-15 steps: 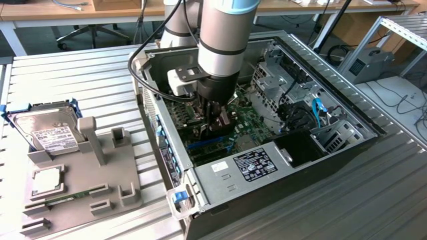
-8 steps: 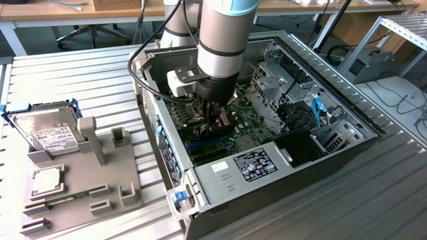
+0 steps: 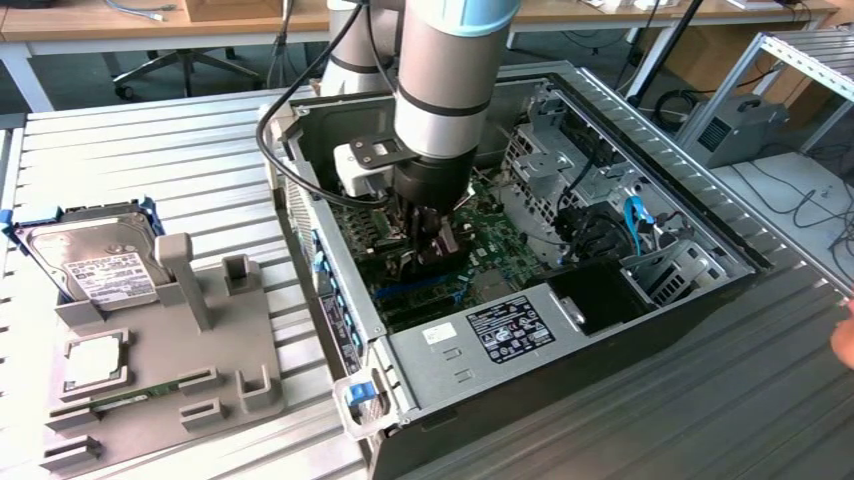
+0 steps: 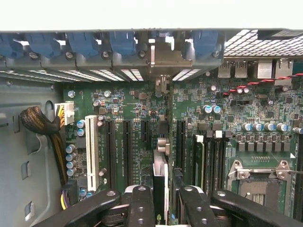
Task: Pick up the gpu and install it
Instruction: 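Insert the gpu into the slot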
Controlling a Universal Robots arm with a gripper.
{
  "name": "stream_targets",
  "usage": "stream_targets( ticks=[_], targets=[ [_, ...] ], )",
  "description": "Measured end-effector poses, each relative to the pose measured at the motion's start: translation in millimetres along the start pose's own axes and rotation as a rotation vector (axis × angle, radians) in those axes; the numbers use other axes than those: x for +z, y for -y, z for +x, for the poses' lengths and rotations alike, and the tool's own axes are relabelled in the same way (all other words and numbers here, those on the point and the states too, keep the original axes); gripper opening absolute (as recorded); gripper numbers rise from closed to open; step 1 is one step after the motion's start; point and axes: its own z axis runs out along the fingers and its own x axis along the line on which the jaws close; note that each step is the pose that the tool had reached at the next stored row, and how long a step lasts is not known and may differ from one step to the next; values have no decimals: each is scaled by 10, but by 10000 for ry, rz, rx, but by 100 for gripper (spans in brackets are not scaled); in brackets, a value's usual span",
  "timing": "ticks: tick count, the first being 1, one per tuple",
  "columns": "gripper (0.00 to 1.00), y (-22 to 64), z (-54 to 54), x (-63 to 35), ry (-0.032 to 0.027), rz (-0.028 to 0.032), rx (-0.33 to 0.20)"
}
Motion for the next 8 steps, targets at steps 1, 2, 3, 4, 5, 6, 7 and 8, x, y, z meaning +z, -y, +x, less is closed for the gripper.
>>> stream_targets(
  ticks=[1, 2, 3, 4, 5, 6, 7, 8],
  targets=[
    [26, 0, 0, 7, -1, 0, 0],
    [26, 0, 0, 10, -2, -1, 0],
    [26, 0, 0, 11, -4, -2, 0],
    [26, 0, 0, 12, -4, -2, 0],
    [26, 0, 0, 15, -1, -1, 0],
    [26, 0, 0, 17, 0, 0, 0],
    [26, 0, -1, 23, 3, 2, 0],
    [26, 0, -1, 30, 0, 0, 0]
  ],
)
